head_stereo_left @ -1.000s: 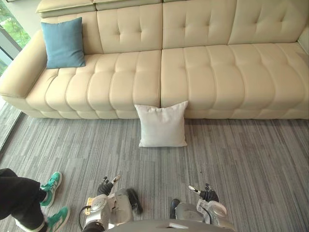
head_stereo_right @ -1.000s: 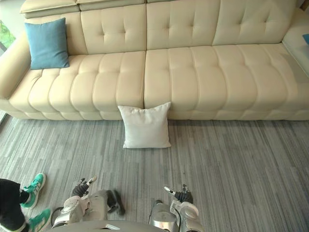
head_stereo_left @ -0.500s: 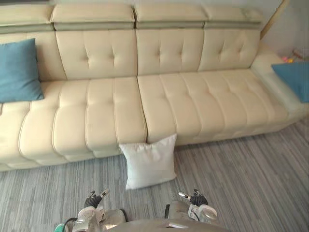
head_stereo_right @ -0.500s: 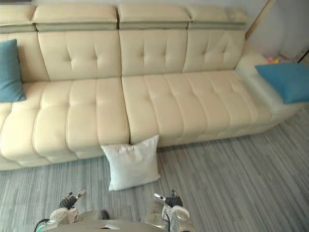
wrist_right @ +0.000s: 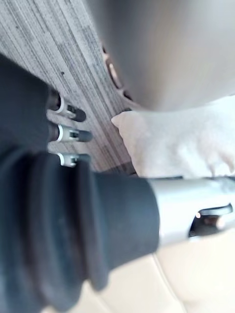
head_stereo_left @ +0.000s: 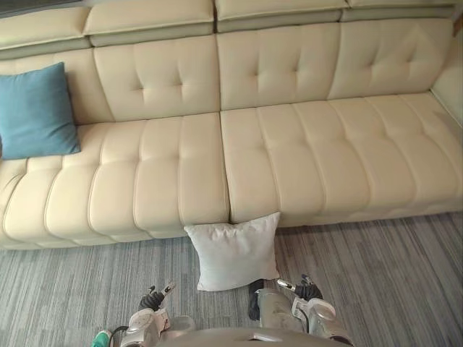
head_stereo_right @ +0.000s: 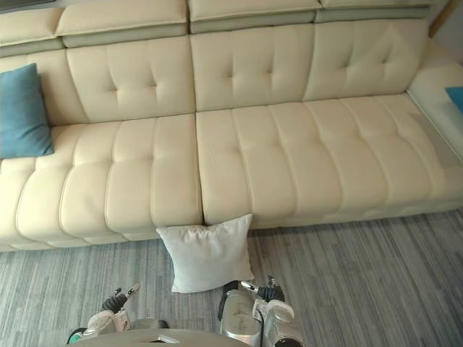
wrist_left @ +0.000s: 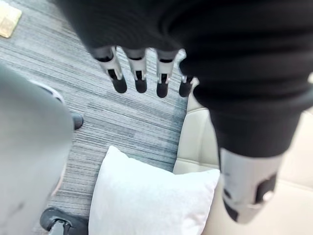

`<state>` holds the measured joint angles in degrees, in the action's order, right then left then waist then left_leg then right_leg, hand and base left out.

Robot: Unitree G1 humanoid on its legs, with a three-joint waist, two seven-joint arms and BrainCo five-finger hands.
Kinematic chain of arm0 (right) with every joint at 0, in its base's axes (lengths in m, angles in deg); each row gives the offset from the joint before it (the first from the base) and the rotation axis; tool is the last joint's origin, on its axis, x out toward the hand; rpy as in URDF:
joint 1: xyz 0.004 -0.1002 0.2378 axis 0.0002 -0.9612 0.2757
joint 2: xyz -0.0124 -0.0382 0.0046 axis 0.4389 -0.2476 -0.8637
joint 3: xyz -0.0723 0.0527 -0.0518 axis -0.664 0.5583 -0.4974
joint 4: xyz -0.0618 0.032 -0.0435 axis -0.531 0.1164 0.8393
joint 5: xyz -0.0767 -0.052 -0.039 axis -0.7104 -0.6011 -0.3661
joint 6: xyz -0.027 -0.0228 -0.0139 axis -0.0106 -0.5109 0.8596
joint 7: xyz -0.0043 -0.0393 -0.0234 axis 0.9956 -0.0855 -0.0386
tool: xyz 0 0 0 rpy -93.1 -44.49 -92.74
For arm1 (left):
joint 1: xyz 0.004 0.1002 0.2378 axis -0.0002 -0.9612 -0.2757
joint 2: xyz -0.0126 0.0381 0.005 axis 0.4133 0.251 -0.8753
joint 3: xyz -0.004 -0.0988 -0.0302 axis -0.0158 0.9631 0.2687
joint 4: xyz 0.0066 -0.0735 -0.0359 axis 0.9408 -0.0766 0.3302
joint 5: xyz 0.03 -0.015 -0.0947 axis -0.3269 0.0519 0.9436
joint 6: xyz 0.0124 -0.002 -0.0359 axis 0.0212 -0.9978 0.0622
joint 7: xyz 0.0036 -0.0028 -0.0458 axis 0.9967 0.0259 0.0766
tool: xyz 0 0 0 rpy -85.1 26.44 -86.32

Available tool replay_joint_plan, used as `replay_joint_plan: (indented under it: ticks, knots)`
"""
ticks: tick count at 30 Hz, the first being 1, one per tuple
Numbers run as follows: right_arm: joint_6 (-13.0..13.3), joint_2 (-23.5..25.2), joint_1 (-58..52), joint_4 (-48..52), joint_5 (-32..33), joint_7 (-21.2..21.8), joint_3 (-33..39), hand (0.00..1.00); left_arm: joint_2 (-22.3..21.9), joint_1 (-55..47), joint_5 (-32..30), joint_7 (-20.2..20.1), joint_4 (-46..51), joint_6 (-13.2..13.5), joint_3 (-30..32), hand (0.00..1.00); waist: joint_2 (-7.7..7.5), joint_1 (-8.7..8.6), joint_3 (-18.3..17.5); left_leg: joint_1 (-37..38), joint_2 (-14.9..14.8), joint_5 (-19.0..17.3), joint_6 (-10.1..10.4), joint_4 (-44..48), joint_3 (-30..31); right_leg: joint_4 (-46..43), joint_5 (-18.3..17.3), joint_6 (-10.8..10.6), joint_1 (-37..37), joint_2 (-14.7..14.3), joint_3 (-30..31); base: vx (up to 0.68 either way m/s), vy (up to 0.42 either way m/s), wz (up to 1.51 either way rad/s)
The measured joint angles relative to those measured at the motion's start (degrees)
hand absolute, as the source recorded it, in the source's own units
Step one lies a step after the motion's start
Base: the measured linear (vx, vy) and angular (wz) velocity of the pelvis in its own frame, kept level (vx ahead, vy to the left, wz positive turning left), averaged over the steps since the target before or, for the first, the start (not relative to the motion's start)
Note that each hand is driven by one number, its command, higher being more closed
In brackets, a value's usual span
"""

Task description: Pick up cushions and gather them together orderly.

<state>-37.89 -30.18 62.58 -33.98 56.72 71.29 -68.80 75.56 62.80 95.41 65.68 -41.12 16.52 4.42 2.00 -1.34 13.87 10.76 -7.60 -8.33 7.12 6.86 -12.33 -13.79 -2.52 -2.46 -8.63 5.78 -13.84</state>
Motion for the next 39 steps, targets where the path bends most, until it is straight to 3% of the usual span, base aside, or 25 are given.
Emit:
replay_joint_plan:
  ticks: [6,12,17,20,27,31,34,39]
  knots:
    - [-0.08,0.09,-0.56,-0.25,0.01,-0.03,0.04,0.00,0.98,0.32,-0.01,0.01,0.05,-0.02,-0.39,0.00,-0.98,0.65,-0.34,-4.17,0.15,0.05,0.07,5.58,-0.50,8.75,4.50,-0.14,4.02,0.63,-2.30,-0.01,0.030,0.19]
    - [-0.95,0.08,-0.68,-0.66,0.01,-0.07,0.15,0.00,1.74,0.41,-0.06,0.06,-0.04,-0.14,-2.64,0.00,-1.10,0.87,-0.66,-3.60,0.86,0.07,0.08,0.33,-1.95,18.30,11.79,-0.05,6.07,-1.20,-1.96,-0.01,0.023,-0.04]
    - [-1.01,0.18,-0.67,-0.74,0.01,-0.08,0.11,0.00,1.74,0.28,-1.24,0.02,-0.10,-0.22,-2.63,0.00,-1.41,0.84,-0.64,-0.80,1.16,-1.03,0.20,-2.16,-3.92,18.81,12.36,-0.09,6.43,-1.53,0.67,-0.07,0.064,-0.29]
    - [-1.02,0.82,-0.92,-0.70,0.02,-0.13,-0.01,0.00,2.29,0.38,-1.24,0.00,-0.09,-0.23,-2.52,0.00,-2.49,0.91,-0.78,-0.77,1.34,-2.40,-0.04,-1.66,-5.83,18.82,13.05,-0.38,5.43,-1.82,3.00,-0.10,0.021,-0.40]
    - [-1.06,0.92,-0.34,0.83,0.02,-0.37,-2.57,0.00,2.89,1.18,-1.22,0.15,0.02,-0.22,-2.44,0.00,-3.47,1.02,-0.77,-5.21,2.32,-3.37,-0.22,0.85,-9.84,18.01,15.15,-0.98,-0.80,-1.55,7.69,-0.02,0.020,-0.34]
    - [-1.01,1.05,1.87,6.77,0.00,-1.84,-4.66,0.00,2.61,4.59,-0.77,1.76,2.92,-0.14,-3.00,0.00,-3.38,1.12,3.65,-10.27,1.80,-6.19,-1.03,8.26,-9.38,6.85,11.30,-0.66,-8.02,-0.67,8.24,-0.04,0.028,0.00]
    - [-0.49,0.91,3.84,11.78,0.08,-3.07,-4.79,0.00,1.40,7.57,1.39,2.83,5.29,0.44,-3.16,0.00,-3.28,1.40,6.13,-16.05,1.00,-8.35,-1.81,14.39,-8.02,3.99,10.71,-0.75,-11.65,0.38,7.17,-0.12,0.021,0.26]
    - [0.50,0.65,10.74,21.57,1.21,-8.01,-4.53,0.00,1.26,14.15,8.76,6.64,12.54,1.99,-1.19,0.00,-2.74,1.69,12.02,-31.02,-1.39,-11.70,-2.74,27.39,-4.40,-4.79,8.56,0.26,-23.50,1.91,4.45,-0.16,-0.001,0.31]
